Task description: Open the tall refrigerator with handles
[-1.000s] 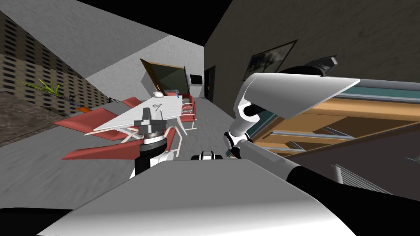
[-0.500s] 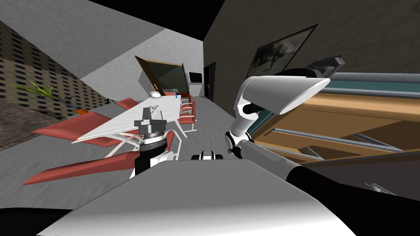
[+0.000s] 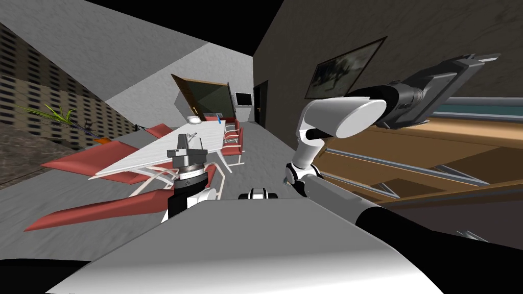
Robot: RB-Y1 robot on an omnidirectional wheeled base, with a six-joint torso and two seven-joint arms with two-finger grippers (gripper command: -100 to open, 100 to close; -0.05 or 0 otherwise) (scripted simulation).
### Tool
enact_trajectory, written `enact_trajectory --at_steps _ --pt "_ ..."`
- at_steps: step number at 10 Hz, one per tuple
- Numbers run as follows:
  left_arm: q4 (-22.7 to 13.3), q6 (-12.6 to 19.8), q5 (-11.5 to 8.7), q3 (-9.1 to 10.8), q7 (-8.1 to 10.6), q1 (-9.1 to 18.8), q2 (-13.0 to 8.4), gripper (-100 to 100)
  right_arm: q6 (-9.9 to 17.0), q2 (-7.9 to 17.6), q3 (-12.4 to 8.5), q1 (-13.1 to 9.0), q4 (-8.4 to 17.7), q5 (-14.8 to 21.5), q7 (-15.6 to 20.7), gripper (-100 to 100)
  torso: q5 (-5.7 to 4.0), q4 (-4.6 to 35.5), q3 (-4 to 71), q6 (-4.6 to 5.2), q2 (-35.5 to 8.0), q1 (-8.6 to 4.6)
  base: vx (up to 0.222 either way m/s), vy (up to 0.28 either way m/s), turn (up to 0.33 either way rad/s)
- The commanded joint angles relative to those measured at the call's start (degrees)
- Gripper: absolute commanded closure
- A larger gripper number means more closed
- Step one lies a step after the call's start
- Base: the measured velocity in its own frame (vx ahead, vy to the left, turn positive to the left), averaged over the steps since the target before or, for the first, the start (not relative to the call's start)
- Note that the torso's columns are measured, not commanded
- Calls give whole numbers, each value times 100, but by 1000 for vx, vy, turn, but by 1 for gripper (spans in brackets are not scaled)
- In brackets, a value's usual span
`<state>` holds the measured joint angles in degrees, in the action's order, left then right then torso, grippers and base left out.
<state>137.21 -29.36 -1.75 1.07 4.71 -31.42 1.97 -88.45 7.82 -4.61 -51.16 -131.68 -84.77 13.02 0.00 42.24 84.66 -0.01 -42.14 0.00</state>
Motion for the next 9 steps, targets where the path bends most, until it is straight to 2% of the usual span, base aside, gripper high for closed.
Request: enact_trajectory --at_steps 1,2,5,6,7,8,9 --pt "0 0 0 0 0 0 0 0 80 225 -116 50 183 388 268 -100 3 3 -6 0 -9 10 26 -28 5" --pt "0 0 0 0 0 0 0 0 80 225 -116 50 183 422 268 -100 3 5 -11 0 -15 8 23 -23 2" --pt "0 0 0 0 0 0 0 0 157 511 -252 190 431 905 582 -100 0 5 -11 0 -17 0 22 -28 6" --pt "0 0 0 0 0 0 0 0 157 511 -252 190 431 980 582 -100 -1 5 -11 1 -15 -3 23 -32 3" --pt "0 0 0 0 0 0 0 0 191 664 -328 266 566 1195 755 -100 0 5 -9 0 -13 -1 31 -40 7" --pt "0 0 0 0 0 0 0 0 191 664 -328 266 566 1287 755 -100 -1 4 -8 1 -11 -3 27 -36 3" --pt "0 0 0 0 0 0 0 0 221 824 -407 346 707 1496 937 -100 0 4 -9 0 -13 1 33 -37 6"
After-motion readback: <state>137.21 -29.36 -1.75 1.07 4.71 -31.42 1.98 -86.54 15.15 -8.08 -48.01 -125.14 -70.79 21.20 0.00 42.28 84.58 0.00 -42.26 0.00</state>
